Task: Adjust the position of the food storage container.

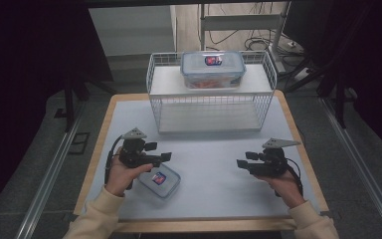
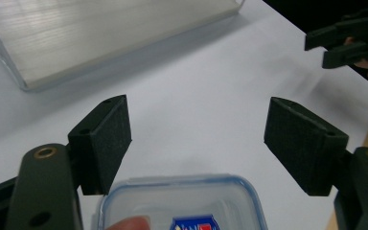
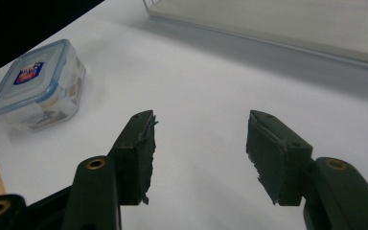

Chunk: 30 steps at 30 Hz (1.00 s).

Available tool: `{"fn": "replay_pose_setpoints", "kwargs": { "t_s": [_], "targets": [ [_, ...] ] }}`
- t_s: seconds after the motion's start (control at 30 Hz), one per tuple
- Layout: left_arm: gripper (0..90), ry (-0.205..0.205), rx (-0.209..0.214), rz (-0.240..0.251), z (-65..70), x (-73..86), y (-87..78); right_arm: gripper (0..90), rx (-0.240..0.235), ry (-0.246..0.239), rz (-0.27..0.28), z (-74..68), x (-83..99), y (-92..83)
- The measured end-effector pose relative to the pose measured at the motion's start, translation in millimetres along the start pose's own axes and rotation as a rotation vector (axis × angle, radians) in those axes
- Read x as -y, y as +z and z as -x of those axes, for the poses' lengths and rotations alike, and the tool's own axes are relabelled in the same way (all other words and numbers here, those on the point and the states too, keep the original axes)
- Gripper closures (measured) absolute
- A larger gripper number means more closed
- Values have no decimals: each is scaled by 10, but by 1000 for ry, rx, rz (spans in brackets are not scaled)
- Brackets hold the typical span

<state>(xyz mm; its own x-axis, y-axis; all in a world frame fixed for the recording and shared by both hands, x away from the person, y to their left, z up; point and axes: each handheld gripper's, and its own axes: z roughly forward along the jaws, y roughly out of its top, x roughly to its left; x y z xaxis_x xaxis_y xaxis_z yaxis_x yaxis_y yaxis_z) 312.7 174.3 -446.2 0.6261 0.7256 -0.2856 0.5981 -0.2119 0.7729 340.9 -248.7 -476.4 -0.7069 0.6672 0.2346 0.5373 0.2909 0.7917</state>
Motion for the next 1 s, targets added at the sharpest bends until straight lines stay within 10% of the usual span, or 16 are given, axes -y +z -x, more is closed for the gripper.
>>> {"fn": "replay_pose_setpoints", "kwargs": {
  "t_s": [0.33, 0.53, 0.73, 1.0],
  "targets": [
    [272, 6, 14, -26, 11, 150, -26, 413, 7, 29, -14, 102, 179, -32],
    [501, 79, 22, -27, 97, 208, -207, 406, 10, 26, -4, 92, 208, -57],
    [836, 123, 92, -111, 175, 444, -382, 400, 15, 36, -10, 119, 225, -63],
    [896, 162, 135, -248, 312, 810, -350, 399, 14, 33, -9, 117, 223, -48]
  ]
}}
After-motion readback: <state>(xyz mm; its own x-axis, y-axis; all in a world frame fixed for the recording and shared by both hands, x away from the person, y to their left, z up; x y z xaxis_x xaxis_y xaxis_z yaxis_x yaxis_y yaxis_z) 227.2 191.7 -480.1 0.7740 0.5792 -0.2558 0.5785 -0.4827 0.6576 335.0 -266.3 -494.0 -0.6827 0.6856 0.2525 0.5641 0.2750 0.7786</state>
